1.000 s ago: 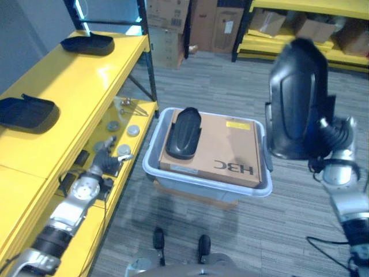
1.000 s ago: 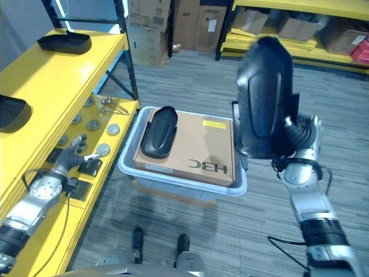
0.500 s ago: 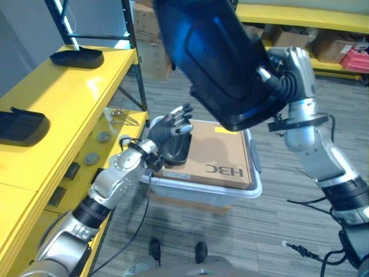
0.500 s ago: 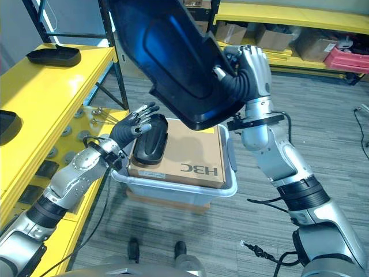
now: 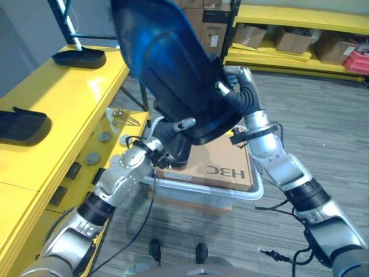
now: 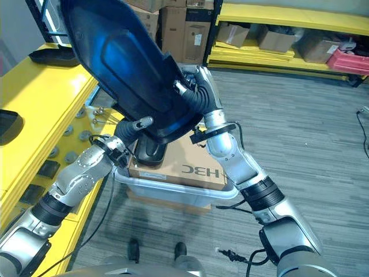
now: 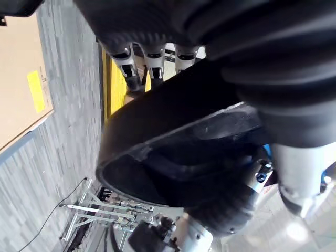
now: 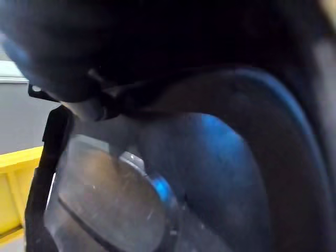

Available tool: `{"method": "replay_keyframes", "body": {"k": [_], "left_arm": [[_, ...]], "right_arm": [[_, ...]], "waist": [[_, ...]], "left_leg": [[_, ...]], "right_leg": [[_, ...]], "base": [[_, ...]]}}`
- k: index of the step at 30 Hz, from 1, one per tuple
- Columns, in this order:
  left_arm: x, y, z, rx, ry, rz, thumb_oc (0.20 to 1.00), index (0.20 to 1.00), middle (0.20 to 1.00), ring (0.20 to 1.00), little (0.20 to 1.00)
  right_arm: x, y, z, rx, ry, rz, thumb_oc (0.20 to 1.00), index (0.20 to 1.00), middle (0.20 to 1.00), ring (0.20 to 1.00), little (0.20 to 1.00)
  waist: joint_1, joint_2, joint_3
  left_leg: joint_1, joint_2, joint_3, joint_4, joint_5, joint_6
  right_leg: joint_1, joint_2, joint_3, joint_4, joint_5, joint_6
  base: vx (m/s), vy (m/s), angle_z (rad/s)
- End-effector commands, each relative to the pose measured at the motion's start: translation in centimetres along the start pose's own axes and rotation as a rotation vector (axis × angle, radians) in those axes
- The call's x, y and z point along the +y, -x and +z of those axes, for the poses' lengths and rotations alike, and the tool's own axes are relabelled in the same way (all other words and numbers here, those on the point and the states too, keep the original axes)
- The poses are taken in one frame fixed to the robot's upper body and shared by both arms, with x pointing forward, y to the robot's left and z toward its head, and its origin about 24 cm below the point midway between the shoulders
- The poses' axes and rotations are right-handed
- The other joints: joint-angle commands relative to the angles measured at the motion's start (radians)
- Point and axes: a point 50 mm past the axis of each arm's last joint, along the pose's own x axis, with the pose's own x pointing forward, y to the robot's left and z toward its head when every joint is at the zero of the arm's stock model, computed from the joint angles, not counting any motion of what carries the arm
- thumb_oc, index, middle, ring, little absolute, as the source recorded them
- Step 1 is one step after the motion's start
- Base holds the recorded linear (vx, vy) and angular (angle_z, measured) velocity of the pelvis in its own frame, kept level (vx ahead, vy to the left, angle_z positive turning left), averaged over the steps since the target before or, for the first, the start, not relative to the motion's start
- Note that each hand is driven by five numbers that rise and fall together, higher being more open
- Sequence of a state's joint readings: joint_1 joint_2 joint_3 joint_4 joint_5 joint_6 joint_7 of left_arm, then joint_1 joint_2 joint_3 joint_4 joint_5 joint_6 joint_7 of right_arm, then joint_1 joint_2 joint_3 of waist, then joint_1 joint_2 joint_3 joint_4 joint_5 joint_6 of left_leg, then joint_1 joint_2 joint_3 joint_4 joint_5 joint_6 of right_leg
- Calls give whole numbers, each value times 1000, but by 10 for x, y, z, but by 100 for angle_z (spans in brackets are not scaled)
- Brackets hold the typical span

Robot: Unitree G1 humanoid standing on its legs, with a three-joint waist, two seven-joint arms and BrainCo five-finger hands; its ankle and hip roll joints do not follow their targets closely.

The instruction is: Move parts from the plastic box to the shelf.

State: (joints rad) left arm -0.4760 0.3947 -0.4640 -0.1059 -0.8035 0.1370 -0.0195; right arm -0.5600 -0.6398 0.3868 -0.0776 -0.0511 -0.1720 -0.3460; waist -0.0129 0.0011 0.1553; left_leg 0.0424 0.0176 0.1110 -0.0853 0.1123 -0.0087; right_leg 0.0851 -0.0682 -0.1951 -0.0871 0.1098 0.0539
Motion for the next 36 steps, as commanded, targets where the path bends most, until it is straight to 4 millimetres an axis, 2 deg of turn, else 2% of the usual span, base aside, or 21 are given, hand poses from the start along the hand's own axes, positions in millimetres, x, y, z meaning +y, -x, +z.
{"method": "replay_keyframes", "body": {"k": [1, 2, 3, 4, 7, 12, 16, 20, 21, 24, 25, 28, 30, 31, 32, 34, 36], "left_arm": [[-13, -20, 27, -175, 18, -33, 200, 200, 200, 200, 200], [-13, -20, 27, -187, 22, -32, 200, 200, 200, 200, 200], [-15, -19, 29, -214, 15, -22, 200, 200, 200, 200, 200], [-15, -19, 29, -214, 15, -22, 200, 200, 200, 200, 200], [-19, -20, 24, -209, -14, 10, 200, 200, 200, 200, 200], [-18, -19, 19, -211, -59, 56, 200, 200, 200, 200, 200], [-12, -15, 23, -302, -20, 158, 200, 200, 200, 200, 200], [-11, -13, 25, -344, -26, 177, 200, 200, 200, 200, 200], [-12, -12, 28, -384, -47, 195, 200, 200, 200, 200, 200], [-12, -9, 35, -464, -86, 229, 200, 200, 200, 200, 200], [-12, -8, 36, -488, -112, 253, 200, 200, 200, 200, 200], [-8, -5, 40, -514, -170, 302, 200, 200, 200, 200, 200], [-1, 0, 40, -533, -229, 353, 200, 200, 200, 200, 200], [6, 4, 41, -546, -288, 395, 200, 200, 200, 200, 200], [7, 6, 42, -549, -296, 404, 200, 200, 200, 200, 200], [15, 13, 42, -561, -345, 458, 200, 200, 200, 200, 200], [29, 29, 44, -586, -456, 555, 200, 200, 200, 200, 200]], "right_arm": [[22, -5, 42, -233, -193, 118, 200, 200, 200, 200, 200], [25, -4, 44, -235, -228, 134, 200, 200, 200, 200, 200], [38, 1, 50, -237, -297, 161, 200, 200, 200, 200, 200], [38, 1, 50, -237, -297, 161, 200, 200, 200, 200, 200], [55, 7, 57, -241, -374, 195, 200, 200, 200, 200, 200], [65, 12, 68, -279, -523, 226, 200, 200, 200, 200, 200], [82, 22, 77, -298, -707, 386, 200, 200, 200, 200, 200], [88, 27, 79, -301, -793, 430, 200, 200, 200, 200, 200], [92, 30, 80, -295, -861, 476, 200, 200, 200, 200, 200], [98, 32, 84, -299, -848, 500, 200, 200, 200, 200, 200], [99, 32, 83, -285, -843, 474, 1000, 1000, 1000, 1000, 1000], [93, 30, 76, -233, -908, 388, 1000, 1000, 1000, 1000, 1000], [82, 33, 63, -159, -986, 270, 1000, 1000, 1000, 1000, 1000], [75, 38, 49, -96, -997, 182, 1000, 1000, 1000, 1000, 1000], [74, 40, 46, -81, -996, 163, 1000, 1000, 1000, 1000, 1000], [65, 52, 28, -4, -971, 52, 1000, 1000, 1000, 1000, 1000], [48, 79, 4, 102, -904, -98, 1000, 1000, 1000, 1000, 1000]], "waist": [[23, -23, -60], [24, -24, -59], [28, -24, -57], [28, -24, -58], [32, -24, -55], [41, -25, -52], [53, -28, -53], [57, -32, -52], [58, -35, -51], [59, -41, -50], [58, -42, -51], [52, -41, -52], [43, -41, -52], [34, -41, -53], [32, -40, -53], [22, -38, -52], [1, -33, -49]], "left_leg": [[69, 24, 12, -2, -179, -27], [69, 23, 11, -2, -179, -26], [70, 22, 8, -2, -180, -25], [70, 22, 8, -2, -180, -25], [71, 21, 7, -2, -180, -22], [69, 20, -1, -2, -179, -20], [70, 19, -7, -2, -177, -19], [71, 19, -9, -2, -175, -19], [71, 19, -12, -2, -175, -20], [72, 19, -14, -2, -176, -21], [73, 20, -13, -2, -176, -22], [73, 23, -9, -2, -175, -25], [74, 24, -5, -2, -175, -27], [73, 25, -1, -2, -175, -27], [73, 25, 0, -2, -175, -27], [74, 27, 7, -2, -175, -25], [77, 29, 22, -2, -177, -21]], "right_leg": [[63, -41, -40, 0, -149, 57], [63, -41, -41, 0, -149, 57], [65, -41, -42, 0, -151, 56], [65, -41, -42, 0, -151, 56], [66, -42, -43, 0, -151, 55], [67, -41, -47, 0, -151, 53], [70, -44, -54, 0, -151, 51], [72, -44, -58, 0, -149, 49], [73, -43, -61, 0, -148, 50], [73, -41, -59, 0, -149, 48], [72, -40, -57, 0, -148, 47], [69, -38, -52, 0, -147, 47], [67, -37, -48, 0, -145, 49], [65, -37, -45, 0, -144, 51], [64, -37, -43, 0, -144, 51], [60, -37, -37, 0, -141, 52], [56, -38, -25, 0, -139, 54]], "base": [[0, 0, 0], [0, 0, 0], [0, 0, 0], [0, 0, 0], [0, 0, 0], [0, 0, 0], [0, 0, 0], [8, -17, 3], [9, -35, 3], [8, -21, 2], [0, 0, 0], [0, 0, 0], [9, 7, -2], [0, 0, 0], [0, 0, 0], [11, 27, -6], [11, 44, -7]]}}
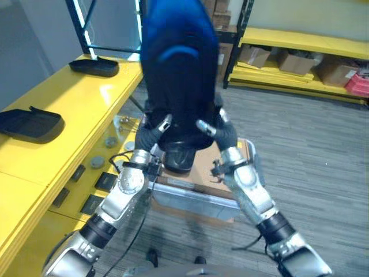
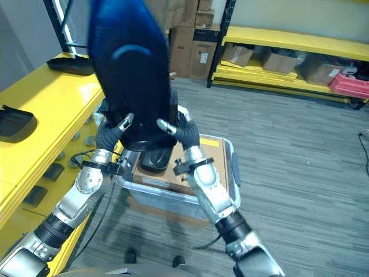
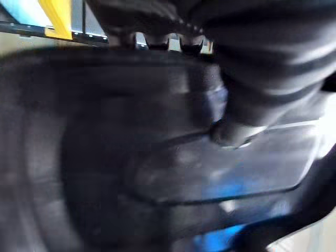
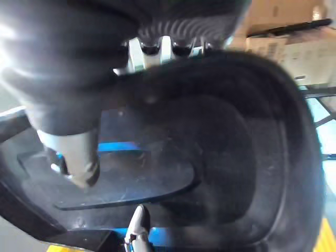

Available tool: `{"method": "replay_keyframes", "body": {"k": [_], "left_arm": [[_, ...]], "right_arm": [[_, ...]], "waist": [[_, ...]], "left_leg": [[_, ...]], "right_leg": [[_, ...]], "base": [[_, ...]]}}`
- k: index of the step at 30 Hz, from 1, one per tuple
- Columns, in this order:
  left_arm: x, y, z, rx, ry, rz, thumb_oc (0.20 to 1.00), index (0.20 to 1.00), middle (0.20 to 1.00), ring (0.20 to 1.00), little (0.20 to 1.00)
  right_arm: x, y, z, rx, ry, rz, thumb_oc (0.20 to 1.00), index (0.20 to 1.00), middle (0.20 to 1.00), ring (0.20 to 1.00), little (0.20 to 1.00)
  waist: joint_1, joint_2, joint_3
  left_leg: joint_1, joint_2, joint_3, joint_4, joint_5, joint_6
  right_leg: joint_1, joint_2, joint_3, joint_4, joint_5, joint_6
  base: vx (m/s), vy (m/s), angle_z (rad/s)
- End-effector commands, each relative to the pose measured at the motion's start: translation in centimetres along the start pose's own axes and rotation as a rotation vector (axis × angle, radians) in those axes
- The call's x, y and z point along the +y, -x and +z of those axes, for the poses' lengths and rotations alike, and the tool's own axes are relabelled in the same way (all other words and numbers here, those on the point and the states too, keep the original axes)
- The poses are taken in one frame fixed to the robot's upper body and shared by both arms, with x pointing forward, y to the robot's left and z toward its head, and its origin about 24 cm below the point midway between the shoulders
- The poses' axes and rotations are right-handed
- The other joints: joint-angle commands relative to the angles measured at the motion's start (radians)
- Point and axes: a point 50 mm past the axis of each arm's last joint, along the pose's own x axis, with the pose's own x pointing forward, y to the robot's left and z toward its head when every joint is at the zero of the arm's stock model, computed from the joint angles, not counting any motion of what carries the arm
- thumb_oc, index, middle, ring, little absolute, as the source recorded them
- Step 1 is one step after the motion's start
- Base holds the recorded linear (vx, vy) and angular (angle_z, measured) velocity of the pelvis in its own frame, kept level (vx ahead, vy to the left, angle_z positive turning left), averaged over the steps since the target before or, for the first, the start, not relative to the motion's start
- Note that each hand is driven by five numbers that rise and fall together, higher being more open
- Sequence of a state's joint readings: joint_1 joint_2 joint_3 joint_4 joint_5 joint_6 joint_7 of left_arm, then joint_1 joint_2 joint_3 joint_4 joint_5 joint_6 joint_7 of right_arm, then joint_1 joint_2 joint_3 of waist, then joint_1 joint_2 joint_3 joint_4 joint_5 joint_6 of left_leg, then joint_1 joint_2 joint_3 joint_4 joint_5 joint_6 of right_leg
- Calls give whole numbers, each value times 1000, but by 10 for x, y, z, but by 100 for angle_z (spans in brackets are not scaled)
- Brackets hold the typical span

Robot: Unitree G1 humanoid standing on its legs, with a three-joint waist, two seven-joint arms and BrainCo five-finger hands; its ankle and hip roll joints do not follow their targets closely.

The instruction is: Move parts from the plastic box to the shelf.

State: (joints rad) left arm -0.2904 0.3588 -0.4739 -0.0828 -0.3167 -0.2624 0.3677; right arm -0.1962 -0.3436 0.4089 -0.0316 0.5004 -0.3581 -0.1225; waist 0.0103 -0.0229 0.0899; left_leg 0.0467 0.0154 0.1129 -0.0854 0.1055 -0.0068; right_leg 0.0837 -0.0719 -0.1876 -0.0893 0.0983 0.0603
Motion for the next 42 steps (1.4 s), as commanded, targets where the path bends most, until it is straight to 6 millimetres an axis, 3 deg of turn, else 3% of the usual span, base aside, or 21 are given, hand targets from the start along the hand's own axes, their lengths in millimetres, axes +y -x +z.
{"method": "replay_keyframes", "body": {"k": [1, 5, 7, 8, 9, 11, 15, 16, 18, 20, 21, 26, 30, 32, 33, 37, 39, 40, 42], "left_arm": [[33, -27, 41, -304, -161, 193, 200, 200, 200, 200, 200], [56, -19, 44, -363, -332, 288, 200, 200, 200, 200, 200], [71, -15, 48, -392, -409, 343, 200, 200, 200, 200, 200], [73, -14, 49, -393, -415, 348, 200, 200, 200, 200, 200], [80, -13, 50, -388, -422, 362, 200, 200, 200, 200, 200], [83, -12, 52, -393, -421, 371, 200, 200, 200, 200, 200], [85, -11, 56, -405, -373, 374, 200, 200, 200, 200, 200], [85, -11, 56, -408, -364, 374, 200, 200, 200, 200, 200], [83, -8, 60, -415, -273, 358, 200, 200, 200, 200, 200], [82, -7, 61, -419, -263, 355, 200, 200, 200, 200, 200], [80, -4, 64, -428, -216, 335, 200, 200, 200, 200, 200], [79, 4, 70, -411, -178, 319, 200, 200, 200, 200, 200], [83, 9, 74, -396, -190, 350, 200, 200, 200, 200, 200], [85, 10, 76, -397, -200, 365, 200, 200, 200, 200, 200], [89, 14, 79, -393, -208, 383, 200, 200, 200, 200, 200], [100, 28, 81, -374, -208, 408, 200, 200, 200, 200, 200], [106, 35, 79, -356, -188, 392, 200, 200, 200, 200, 200], [105, 36, 76, -348, -172, 356, 200, 200, 200, 200, 200], [104, 35, 73, -344, -159, 329, 200, 200, 200, 200, 200]], "right_arm": [[-10, 15, 32, -209, -18, -37, 1000, 1000, 1000, 1000, 1000], [-49, 37, 23, -158, 37, -210, 1000, 1000, 1000, 1000, 1000], [-75, 57, 6, -55, 65, -323, 1000, 1000, 1000, 1000, 1000], [-78, 60, 3, -37, 72, -335, 1000, 1000, 1000, 1000, 1000], [-91, 75, -13, 71, 114, -387, 1000, 1000, 1000, 1000, 1000], [-97, 86, -28, 174, 105, -415, 1000, 1000, 1000, 1000, 1000], [-117, 136, -76, 528, 108, -506, 1000, 1000, 1000, 1000, 1000], [-120, 147, -83, 589, 121, -516, 1000, 1000, 1000, 1000, 1000], [-122, 206, -115, 925, 39, -551, 1000, 1000, 1000, 1000, 1000], [-121, 217, -122, 1018, 16, -540, 1000, 1000, 1000, 1000, 1000], [-109, 259, -138, 1277, -77, -517, 1000, 1000, 1000, 1000, 1000], [-86, 308, -150, 1630, -135, -506, 1000, 1000, 1000, 1000, 1000], [-79, 313, -153, 1757, -137, -428, 1000, 1000, 1000, 1000, 1000], [-79, 308, -154, 1782, -102, -379, 1000, 1000, 1000, 1000, 1000], [-81, 301, -156, 1789, -54, -311, 1000, 1000, 1000, 1000, 1000], [-83, 285, -159, 1769, 7, -227, 1000, 1000, 1000, 1000, 1000], [-84, 282, -160, 1761, 12, -234, 1000, 1000, 1000, 1000, 1000], [-83, 282, -160, 1758, -10, -275, 1000, 1000, 1000, 1000, 1000], [-85, 281, -159, 1750, -15, -311, 1000, 1000, 1000, 1000, 1000]], "waist": [[-36, -8, 20], [-65, -6, 27], [-84, -5, 30], [-86, -6, 30], [-90, -6, 29], [-92, -6, 29], [-83, -11, 31], [-79, -12, 31], [-57, -15, 36], [-51, -16, 38], [-27, -19, 42], [48, -18, 55], [95, -9, 72], [124, 0, 88], [159, 8, 107], [215, 18, 123], [228, 22, 130], [223, 19, 132], [204, 14, 136]], "left_leg": [[75, 31, 27, -2, -172, -21], [83, 34, 44, -2, -175, -19], [87, 34, 53, -2, -179, -19], [88, 34, 54, -2, -180, -19], [90, 34, 57, -2, -182, -20], [91, 34, 59, -2, -183, -21], [90, 29, 51, -2, -189, -21], [89, 28, 49, -2, -190, -22], [87, 27, 30, -2, -194, -26], [87, 26, 23, -2, -195, -26], [87, 25, 7, -2, -196, -26], [90, 34, -33, -2, -182, -38], [80, 42, -58, 6, -159, -50], [56, 46, -86, 15, -142, -59], [35, 51, -121, 22, -128, -73], [12, 57, -143, 16, -99, -101], [1, 70, -78, 21, -84, -113], [4, 87, 16, 46, -99, -122], [-9, 103, 143, 129, -129, -106]], "right_leg": [[54, -33, -26, 2, -126, 48], [53, -32, -14, 2, -128, 50], [50, -33, -7, 2, -131, 52], [50, -33, -7, 2, -131, 53], [50, -35, -6, 2, -132, 54], [50, -35, -6, 2, -132, 55], [51, -38, -8, 2, -134, 55], [52, -38, -9, 2, -135, 54], [59, -40, -21, 2, -137, 52], [61, -40, -23, 2, -138, 52], [68, -40, -35, 2, -142, 47], [95, -41, -90, 2, -150, 34], [109, -39, -133, 14, -160, 17], [104, -39, -155, 39, -176, 4], [103, -36, -182, 65, -201, -7], [116, -30, -248, 68, -216, -19], [134, -40, -319, 63, -210, -16], [153, -46, -363, 70, -223, -12], [149, -68, -429, 97, -217, -13]], "base": [[2, 35, -10], [0, 32, -20], [-1, 33, -17], [12, 29, -26], [15, 21, -15], [13, 14, -2], [0, 0, 0], [21, -37, 2], [28, -64, 2], [25, -79, 10], [26, -105, 25], [42, -120, 30], [16, -76, 39], [-65, -67, 47], [-66, -73, 66], [-32, -55, 58], [9, 13, 100], [15, 47, 160], [-50, 126, 170]]}}
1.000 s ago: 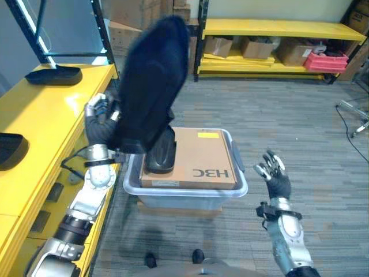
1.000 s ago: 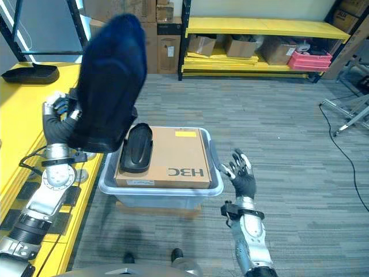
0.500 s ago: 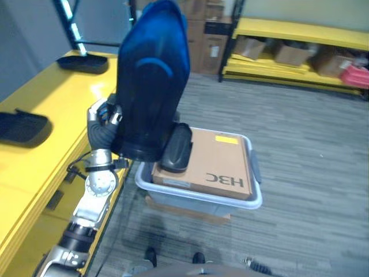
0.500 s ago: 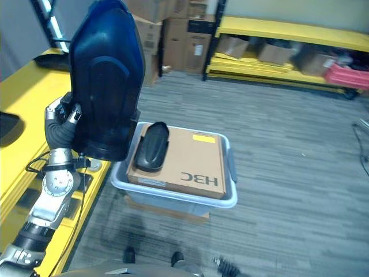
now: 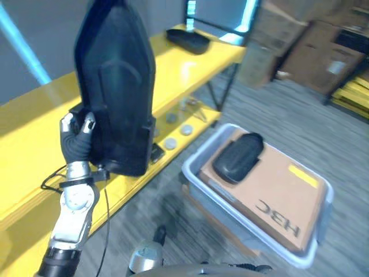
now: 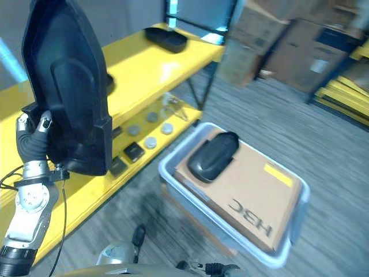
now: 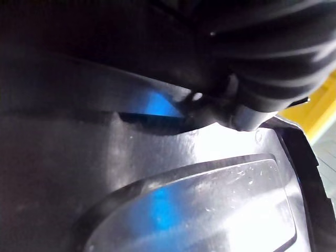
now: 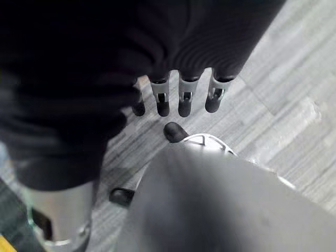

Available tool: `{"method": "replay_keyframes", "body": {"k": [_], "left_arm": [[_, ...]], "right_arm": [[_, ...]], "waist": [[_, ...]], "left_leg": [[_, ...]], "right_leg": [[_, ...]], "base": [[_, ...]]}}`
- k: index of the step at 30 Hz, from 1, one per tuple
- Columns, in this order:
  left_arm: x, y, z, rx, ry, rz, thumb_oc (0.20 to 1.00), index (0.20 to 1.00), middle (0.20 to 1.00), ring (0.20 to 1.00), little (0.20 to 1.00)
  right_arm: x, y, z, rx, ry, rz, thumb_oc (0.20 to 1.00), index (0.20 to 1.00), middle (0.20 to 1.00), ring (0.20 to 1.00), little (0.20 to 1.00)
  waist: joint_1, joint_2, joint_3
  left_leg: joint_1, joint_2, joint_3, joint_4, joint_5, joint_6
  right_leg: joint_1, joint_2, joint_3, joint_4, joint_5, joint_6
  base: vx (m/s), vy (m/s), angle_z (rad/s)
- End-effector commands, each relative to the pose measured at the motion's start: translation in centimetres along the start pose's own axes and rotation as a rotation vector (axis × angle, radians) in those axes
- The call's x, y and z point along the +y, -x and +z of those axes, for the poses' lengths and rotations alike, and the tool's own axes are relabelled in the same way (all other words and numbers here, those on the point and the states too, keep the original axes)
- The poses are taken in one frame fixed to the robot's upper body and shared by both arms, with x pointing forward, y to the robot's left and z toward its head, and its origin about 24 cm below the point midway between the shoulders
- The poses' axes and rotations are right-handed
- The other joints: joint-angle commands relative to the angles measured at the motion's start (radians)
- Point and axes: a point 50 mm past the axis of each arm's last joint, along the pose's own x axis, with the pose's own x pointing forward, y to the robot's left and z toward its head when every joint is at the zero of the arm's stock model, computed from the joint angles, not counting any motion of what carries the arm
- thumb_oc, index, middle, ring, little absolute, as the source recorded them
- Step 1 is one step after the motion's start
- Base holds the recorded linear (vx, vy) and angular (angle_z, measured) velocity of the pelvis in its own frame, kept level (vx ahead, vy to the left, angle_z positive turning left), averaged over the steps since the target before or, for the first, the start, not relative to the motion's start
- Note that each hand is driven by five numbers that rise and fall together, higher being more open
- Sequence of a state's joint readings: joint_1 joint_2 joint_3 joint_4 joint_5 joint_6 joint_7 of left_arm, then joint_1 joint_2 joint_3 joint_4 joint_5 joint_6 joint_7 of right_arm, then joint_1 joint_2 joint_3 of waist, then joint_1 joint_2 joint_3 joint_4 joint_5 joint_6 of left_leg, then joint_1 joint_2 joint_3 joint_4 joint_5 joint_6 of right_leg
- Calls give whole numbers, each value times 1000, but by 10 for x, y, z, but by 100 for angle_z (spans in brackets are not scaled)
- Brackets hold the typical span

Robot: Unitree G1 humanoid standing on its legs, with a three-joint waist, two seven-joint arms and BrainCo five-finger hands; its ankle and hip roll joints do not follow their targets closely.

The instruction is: Move parts from the plastic box to the shelf.

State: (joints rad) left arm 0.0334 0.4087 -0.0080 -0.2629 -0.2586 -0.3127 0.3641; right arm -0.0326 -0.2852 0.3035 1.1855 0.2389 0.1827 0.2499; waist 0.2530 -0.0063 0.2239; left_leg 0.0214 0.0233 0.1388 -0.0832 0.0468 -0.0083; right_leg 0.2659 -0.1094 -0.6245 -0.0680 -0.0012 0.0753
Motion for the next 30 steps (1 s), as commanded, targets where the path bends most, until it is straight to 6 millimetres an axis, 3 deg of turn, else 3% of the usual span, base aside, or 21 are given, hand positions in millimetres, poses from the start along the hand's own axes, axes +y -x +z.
{"method": "replay_keyframes", "body": {"k": [1, 2, 3, 6, 7, 8, 9, 10, 11, 12, 13, 14, 15, 16, 17, 20, 27, 30], "left_arm": [[-3, -23, 33, -232, 102, -58, 200, 200, 200, 200, 200], [-4, -23, 33, -236, 103, -64, 200, 200, 200, 200, 200], [-13, -27, 34, -263, 85, -117, 200, 200, 200, 200, 200], [-20, -31, 38, -296, 42, -172, 200, 200, 200, 200, 200], [-22, -33, 39, -293, 47, -187, 200, 200, 200, 200, 200], [-23, -40, 41, -291, 67, -217, 200, 200, 200, 200, 200], [-24, -41, 43, -296, 66, -227, 200, 200, 200, 200, 200], [-25, -42, 44, -304, 61, -243, 200, 200, 200, 200, 200], [-30, -46, 49, -329, 50, -282, 200, 200, 200, 200, 200], [-34, -47, 50, -341, 64, -309, 200, 200, 200, 200, 200], [-35, -47, 51, -344, 68, -311, 200, 200, 200, 200, 200], [-45, -50, 56, -367, 151, -366, 200, 200, 200, 200, 200], [-52, -50, 63, -393, 180, -378, 200, 200, 200, 200, 200], [-53, -50, 65, -398, 181, -377, 200, 200, 200, 200, 200], [-57, -50, 67, -389, 193, -373, 200, 200, 200, 200, 200], [-63, -46, 65, -360, 225, -379, 200, 200, 200, 200, 200], [-45, -36, 47, -223, 206, -253, 200, 200, 200, 200, 200], [-41, -35, 39, -180, 220, -236, 200, 200, 200, 200, 200]], "right_arm": [[0, -1, 9, -2, -58, -21, 1000, 1000, 1000, 1000, 1000], [-1, -1, 10, -3, -63, -25, 1000, 1000, 1000, 1000, 1000], [-4, 0, 12, 4, -74, -29, 1000, 1000, 1000, 1000, 1000], [-4, 0, 9, 34, -43, -23, 1000, 1000, 1000, 1000, 1000], [-4, 0, 7, 51, 0, -21, 1000, 1000, 1000, 1000, 1000], [-6, 0, -1, 74, 42, -20, 1000, 1000, 1000, 1000, 1000], [-6, 0, -2, 75, 38, -19, 1000, 1000, 1000, 1000, 1000], [-7, 0, -3, 76, 26, -18, 1000, 1000, 1000, 1000, 1000], [-9, 1, -4, 73, -5, -23, 1000, 1000, 1000, 1000, 1000], [-11, 2, -4, 71, -29, -27, 1000, 1000, 1000, 1000, 1000], [-11, 2, -4, 70, -30, -28, 1000, 1000, 1000, 1000, 1000], [-11, 2, -6, 62, -71, -24, 1000, 1000, 1000, 1000, 1000], [-9, 1, -5, 59, -62, -15, 1000, 1000, 1000, 1000, 1000], [-8, 1, -3, 57, -56, -13, 1000, 1000, 1000, 1000, 1000], [-6, 0, -4, 65, -39, 4, 1000, 1000, 1000, 1000, 1000], [-3, 0, -16, 82, -43, 25, 1000, 1000, 1000, 1000, 1000], [-6, 1, -9, 43, -104, 27, 1000, 1000, 1000, 1000, 1000], [-20, 5, -11, 54, -131, -52, 1000, 1000, 1000, 1000, 1000]], "waist": [[-52, -10, 5], [-59, -14, 7], [-84, -26, 9], [-101, -12, -3], [-103, 0, -11], [-103, 30, -26], [-104, 35, -28], [-109, 41, -29], [-131, 49, -27], [-153, 45, -20], [-157, 44, -19], [-211, 37, -13], [-226, 30, -16], [-228, 27, -15], [-242, 19, -20], [-262, 12, -29], [-214, -4, -34], [-216, 3, -19]], "left_leg": [[11, 101, 184, 190, -101, -87], [8, 103, 211, 219, -117, -78], [-3, 102, 299, 298, -184, -38], [17, 89, 350, 231, -178, -13], [32, 78, 358, 195, -164, -9], [49, 59, 344, 127, -134, -2], [53, 55, 343, 113, -130, 3], [59, 48, 332, 97, -127, 8], [81, 25, 300, 48, -124, 27], [95, 6, 265, 21, -123, 32], [98, 3, 259, 15, -122, 33], [106, -12, 171, 2, -123, 29], [112, -15, 137, 1, -131, 27], [105, -13, 143, 1, -117, 29], [117, -10, 94, -4, -130, 29], [116, -7, 0, -4, -146, 32], [108, 31, -39, 7, -117, -22], [81, 67, 33, 74, -106, -49]], "right_leg": [[-40, -47, -16, 92, -112, -29], [-43, -55, -26, 99, -108, -28], [-56, -85, -54, 119, -89, -18], [-63, -95, -77, 151, -96, -12], [-62, -100, -85, 177, -104, -11], [-73, -131, -102, 290, -125, -13], [-81, -143, -103, 323, -123, -9], [-98, -160, -93, 376, -110, 0], [-156, -198, -34, 502, -76, 30], [-199, -180, 42, 499, -64, 44], [-204, -177, 52, 499, -61, 47], [-260, -92, 199, 396, -66, 49], [-270, -91, 249, 319, -36, 60], [-275, -96, 248, 284, -1, 55], [-275, -97, 337, 203, 35, 75], [-262, -61, 458, 144, 13, 85], [-143, -9, 410, 70, -44, 24], [-130, -9, 366, 83, -62, 0]], "base": [[-74, 165, 187], [-64, 248, 194], [-37, 235, 131], [38, 295, 97], [159, 358, 80], [170, 349, 50], [173, 286, 29], [186, 220, 2], [213, 178, 17], [182, 135, 81], [148, -99, 100], [179, -174, 193], [137, -228, 204], [154, -270, 240], [113, -292, 154], [129, -258, 105], [79, -283, 69], [-35, -73, 21]]}}
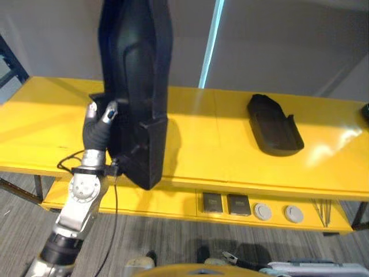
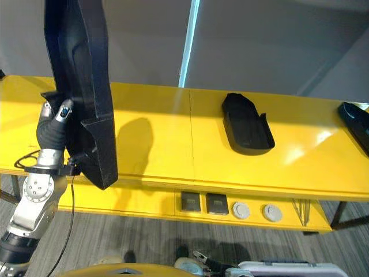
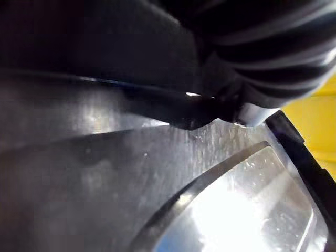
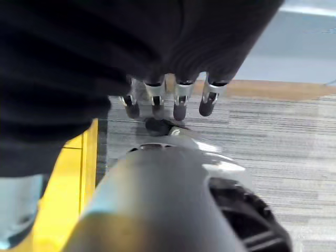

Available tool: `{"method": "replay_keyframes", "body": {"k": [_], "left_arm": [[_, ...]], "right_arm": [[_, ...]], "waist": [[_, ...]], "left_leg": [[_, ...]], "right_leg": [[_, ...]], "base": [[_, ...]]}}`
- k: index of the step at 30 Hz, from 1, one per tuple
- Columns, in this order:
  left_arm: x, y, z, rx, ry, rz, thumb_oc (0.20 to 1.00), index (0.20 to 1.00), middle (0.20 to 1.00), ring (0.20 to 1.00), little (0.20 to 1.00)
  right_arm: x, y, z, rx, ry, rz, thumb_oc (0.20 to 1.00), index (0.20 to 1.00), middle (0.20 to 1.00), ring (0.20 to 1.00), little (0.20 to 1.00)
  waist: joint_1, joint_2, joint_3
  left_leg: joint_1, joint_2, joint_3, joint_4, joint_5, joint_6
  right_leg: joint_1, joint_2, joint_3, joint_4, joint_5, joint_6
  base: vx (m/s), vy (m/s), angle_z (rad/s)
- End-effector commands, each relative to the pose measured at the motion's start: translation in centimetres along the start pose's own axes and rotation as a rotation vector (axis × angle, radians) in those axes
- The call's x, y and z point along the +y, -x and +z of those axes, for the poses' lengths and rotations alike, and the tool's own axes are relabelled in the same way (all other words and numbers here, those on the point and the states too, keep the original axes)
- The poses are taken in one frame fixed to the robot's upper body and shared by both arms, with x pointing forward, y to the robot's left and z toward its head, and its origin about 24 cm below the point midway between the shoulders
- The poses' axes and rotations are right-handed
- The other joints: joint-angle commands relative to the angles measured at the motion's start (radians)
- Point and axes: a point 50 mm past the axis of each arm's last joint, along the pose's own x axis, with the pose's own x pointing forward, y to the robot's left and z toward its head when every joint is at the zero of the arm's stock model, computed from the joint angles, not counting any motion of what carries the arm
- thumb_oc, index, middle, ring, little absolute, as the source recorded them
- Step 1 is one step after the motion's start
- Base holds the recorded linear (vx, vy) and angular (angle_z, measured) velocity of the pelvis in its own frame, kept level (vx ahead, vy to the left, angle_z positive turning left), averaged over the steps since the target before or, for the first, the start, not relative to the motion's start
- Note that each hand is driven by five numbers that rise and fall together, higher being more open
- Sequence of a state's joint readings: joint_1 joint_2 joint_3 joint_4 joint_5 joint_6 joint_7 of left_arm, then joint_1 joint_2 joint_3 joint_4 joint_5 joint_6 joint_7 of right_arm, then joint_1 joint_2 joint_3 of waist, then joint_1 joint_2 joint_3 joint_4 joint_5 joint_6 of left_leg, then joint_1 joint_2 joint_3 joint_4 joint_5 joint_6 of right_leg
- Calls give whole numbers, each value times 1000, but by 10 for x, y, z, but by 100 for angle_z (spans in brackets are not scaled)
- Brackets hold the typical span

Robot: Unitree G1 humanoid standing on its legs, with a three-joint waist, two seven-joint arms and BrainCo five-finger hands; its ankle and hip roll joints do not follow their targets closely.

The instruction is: Move parts from the plastic box to the shelf.

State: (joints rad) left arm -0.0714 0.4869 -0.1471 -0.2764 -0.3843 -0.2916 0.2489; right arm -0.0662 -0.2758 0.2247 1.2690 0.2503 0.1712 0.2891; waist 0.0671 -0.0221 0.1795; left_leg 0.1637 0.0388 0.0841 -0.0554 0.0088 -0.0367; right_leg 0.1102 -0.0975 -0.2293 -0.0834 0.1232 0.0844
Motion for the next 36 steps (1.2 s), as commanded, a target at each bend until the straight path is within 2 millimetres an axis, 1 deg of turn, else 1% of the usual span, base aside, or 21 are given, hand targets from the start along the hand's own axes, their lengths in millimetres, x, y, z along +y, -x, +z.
{"method": "replay_keyframes", "body": {"k": [1, 2, 3, 4, 5, 6, 8, 11, 12, 13, 14, 17, 18, 19, 22, 23, 25, 29, 30, 31, 36], "left_arm": [[-6, -25, 27, -175, 71, 2, 200, 200, 200, 200, 200], [-7, -25, 26, -172, 66, 3, 200, 200, 200, 200, 200], [-7, -25, 24, -169, 38, 15, 200, 200, 200, 200, 200], [-5, -25, 22, -159, 13, 29, 200, 200, 200, 200, 200], [-2, -25, 22, -154, 2, 40, 200, 200, 200, 200, 200], [3, -27, 19, -129, -24, 70, 200, 200, 200, 200, 200], [13, -30, 9, -55, -106, 126, 200, 200, 200, 200, 200], [29, -32, -7, 51, -184, 174, 200, 200, 200, 200, 200], [41, -30, -15, 105, -243, 220, 200, 200, 200, 200, 200], [43, -30, -17, 120, -243, 226, 200, 200, 200, 200, 200], [59, -26, -27, 176, -283, 290, 200, 200, 200, 200, 200], [66, -27, -33, 203, -293, 317, 200, 200, 200, 200, 200], [66, -29, -39, 242, -250, 307, 200, 200, 200, 200, 200], [62, -31, -47, 286, -183, 305, 200, 200, 200, 200, 200], [59, -35, -55, 318, -169, 299, 200, 200, 200, 200, 200], [59, -40, -57, 323, -162, 317, 200, 200, 200, 200, 200], [60, -49, -60, 330, -214, 336, 200, 200, 200, 200, 200], [67, -55, -65, 382, -294, 358, 200, 200, 200, 200, 200], [68, -55, -66, 394, -296, 358, 200, 200, 200, 200, 200], [70, -55, -70, 429, -341, 356, 200, 200, 200, 200, 200], [74, -56, -76, 486, -407, 345, 200, 200, 200, 200, 200]], "right_arm": [[-22, 7, -9, 39, -71, -102, 1000, 1000, 1000, 1000, 1000], [-26, 8, -8, 31, -94, -120, 1000, 1000, 1000, 1000, 1000], [-33, 11, -4, 15, -129, -138, 1000, 1000, 1000, 1000, 1000], [-36, 12, -1, 1, -148, -142, 1000, 1000, 1000, 1000, 1000], [-37, 13, 2, -6, -160, -140, 1000, 1000, 1000, 1000, 1000], [-39, 14, 6, -16, -189, -136, 1000, 1000, 1000, 1000, 1000], [-38, 14, 1, -5, -203, -126, 1000, 1000, 1000, 1000, 1000], [-28, 9, -12, 21, -190, -114, 1000, 1000, 1000, 1000, 1000], [-22, 7, -19, 34, -176, -111, 1000, 1000, 1000, 1000, 1000], [-21, 7, -21, 39, -176, -108, 1000, 1000, 1000, 1000, 1000], [-17, 6, -31, 79, -136, -86, 1000, 1000, 1000, 1000, 1000], [-16, 7, -39, 104, -80, -81, 1000, 1000, 1000, 1000, 1000], [-17, 7, -40, 105, -64, -83, 1000, 1000, 1000, 1000, 1000], [-21, 8, -36, 93, -58, -85, 1000, 1000, 1000, 1000, 1000], [-27, 11, -23, 63, -39, -99, 1000, 1000, 1000, 1000, 1000], [-33, 13, -12, 36, -22, -110, 1000, 1000, 1000, 1000, 1000], [-37, 14, 4, -8, -14, -116, 1000, 1000, 1000, 1000, 1000], [-35, 15, 16, -43, -24, -108, 1000, 1000, 1000, 1000, 1000], [-35, 15, 16, -44, -21, -107, 1000, 1000, 1000, 1000, 1000], [-35, 15, 19, -48, 0, -100, 1000, 1000, 1000, 1000, 1000], [-34, 16, 28, -68, 24, -97, 1000, 1000, 1000, 1000, 1000]], "waist": [[-33, 21, 33], [-34, 23, 37], [-31, 27, 40], [-25, 28, 45], [-25, 30, 43], [-30, 34, 39], [-45, 40, 26], [-63, 46, 15], [-75, 50, 12], [-78, 50, 11], [-99, 58, 12], [-116, 62, 16], [-124, 65, 22], [-134, 70, 35], [-145, 78, 61], [-153, 83, 81], [-164, 88, 107], [-174, 85, 121], [-174, 85, 122], [-178, 85, 125], [-181, 89, 145]], "left_leg": [[-84, 72, 116, 76, -54, -36], [-96, 81, 118, 83, -45, -45], [-112, 88, 101, 83, -30, -58], [-127, 85, 68, 94, -32, -65], [-134, 84, 64, 92, -28, -67], [-124, 86, 77, 73, -24, -70], [-102, 77, 93, 30, -16, -64], [-70, 68, 112, -9, -23, -51], [-55, 63, 121, -24, -32, -46], [-53, 62, 123, -27, -33, -46], [-54, 60, 134, -32, -38, -45], [-66, 62, 145, -32, -36, -47], [-76, 63, 151, -32, -33, -48], [-96, 64, 157, -32, -26, -50], [-127, 63, 161, -32, -13, -52], [-145, 65, 163, -32, -5, -56], [-163, 67, 164, -32, 4, -58], [-171, 67, 164, -32, 9, -57], [-171, 67, 164, -32, 10, -57], [-174, 67, 166, -32, 11, -56], [-184, 66, 163, -32, 15, -56]], "right_leg": [[33, -27, -48, 100, -185, -13], [37, -30, -52, 98, -183, -14], [42, -30, -47, 91, -181, -15], [49, -28, -29, 90, -185, -16], [49, -28, -25, 82, -183, -15], [54, -30, -22, 69, -182, -10], [57, -40, -27, 52, -172, 0], [52, -50, -26, 38, -161, 12], [46, -55, -18, 29, -153, 22], [45, -55, -16, 26, -151, 24], [35, -55, 0, 12, -145, 29], [17, -55, 15, 6, -141, 33], [6, -50, 23, 6, -144, 31], [-12, -40, 32, 10, -151, 24], [-38, -33, 48, 11, -153, 18], [-55, -29, 60, 10, -152, 14], [-77, -24, 81, 6, -145, 11], [-89, -21, 91, 3, -139, 11], [-89, -20, 91, 3, -138, 11], [-94, -20, 93, 3, -137, 10], [-112, -21, 97, 7, -133, 8]], "base": [[-35, 24, 49], [-27, 66, 63], [7, 73, 53], [18, 78, 35], [36, 101, 7], [86, 167, -6], [151, 165, -18], [151, 65, -23], [157, 44, -13], [184, 73, -19], [102, 54, -24], [30, 30, -27], [-35, 39, -24], [-47, 43, -18], [-108, 47, -20], [-153, 61, -24], [-93, 42, -23], [14, -7, -11], [31, -10, -2], [18, -6, -3], [-24, 3, 0]]}}
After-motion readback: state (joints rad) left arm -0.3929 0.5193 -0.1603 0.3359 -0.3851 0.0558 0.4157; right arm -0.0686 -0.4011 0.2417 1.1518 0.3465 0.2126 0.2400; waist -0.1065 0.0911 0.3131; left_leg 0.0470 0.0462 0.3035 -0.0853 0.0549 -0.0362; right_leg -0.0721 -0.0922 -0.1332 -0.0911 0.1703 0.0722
